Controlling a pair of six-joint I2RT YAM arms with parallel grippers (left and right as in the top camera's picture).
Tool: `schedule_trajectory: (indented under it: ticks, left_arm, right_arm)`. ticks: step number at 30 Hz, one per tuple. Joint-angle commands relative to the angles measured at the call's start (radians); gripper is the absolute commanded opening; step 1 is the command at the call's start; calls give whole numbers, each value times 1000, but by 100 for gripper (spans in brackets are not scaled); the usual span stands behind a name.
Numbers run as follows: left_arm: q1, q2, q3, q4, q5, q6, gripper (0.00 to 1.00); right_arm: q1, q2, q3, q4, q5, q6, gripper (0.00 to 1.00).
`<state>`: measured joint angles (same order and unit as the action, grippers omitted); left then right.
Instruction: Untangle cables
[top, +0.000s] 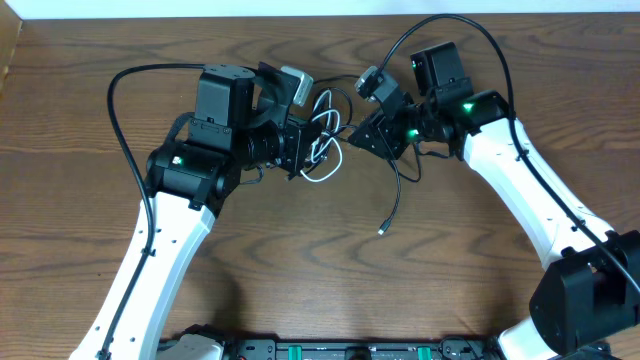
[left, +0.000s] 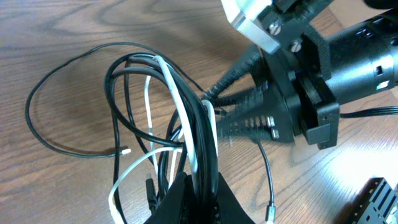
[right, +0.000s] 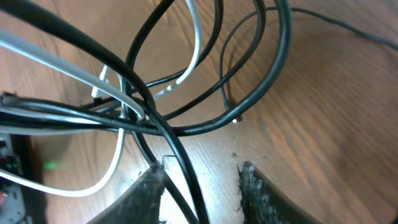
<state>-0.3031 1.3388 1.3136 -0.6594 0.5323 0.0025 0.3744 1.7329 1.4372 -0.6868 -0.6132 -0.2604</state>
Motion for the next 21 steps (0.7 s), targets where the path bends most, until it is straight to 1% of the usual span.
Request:
schedule_trajectory:
  ticks: [1,4,8,10,11,12,14,21]
  left_arm:
    - [2,-5,29,-11,-34,-4,7]
    - [2,-5,29,-26,-85,-4,7]
    - [16,-5,29,-42,-190,-18,7]
    - [35,-5,29,-42,-190,-23,7]
    - [51,-5,29,-42,-190,-31,7]
    - [56,-5,29,-42,-190,-31,8]
    - [71,-5,29,-42,-190,-31,7]
    - [121,-5,29,-42,-190,-31,7]
  right_arm:
    - [-15,8,6,6,1,1,1]
    - [-45,8,6,11,1,45,1]
    - [-134,7,6,13,1,154,1]
    - [-174,7,6,10,6,200,1]
    - [-212,7,6,5,33,256,1]
    - [-223,7,6,3,65,291,1]
    - [-253,7,6,-13,196,396,1]
    - [-325,7,6,-101,553,571,1]
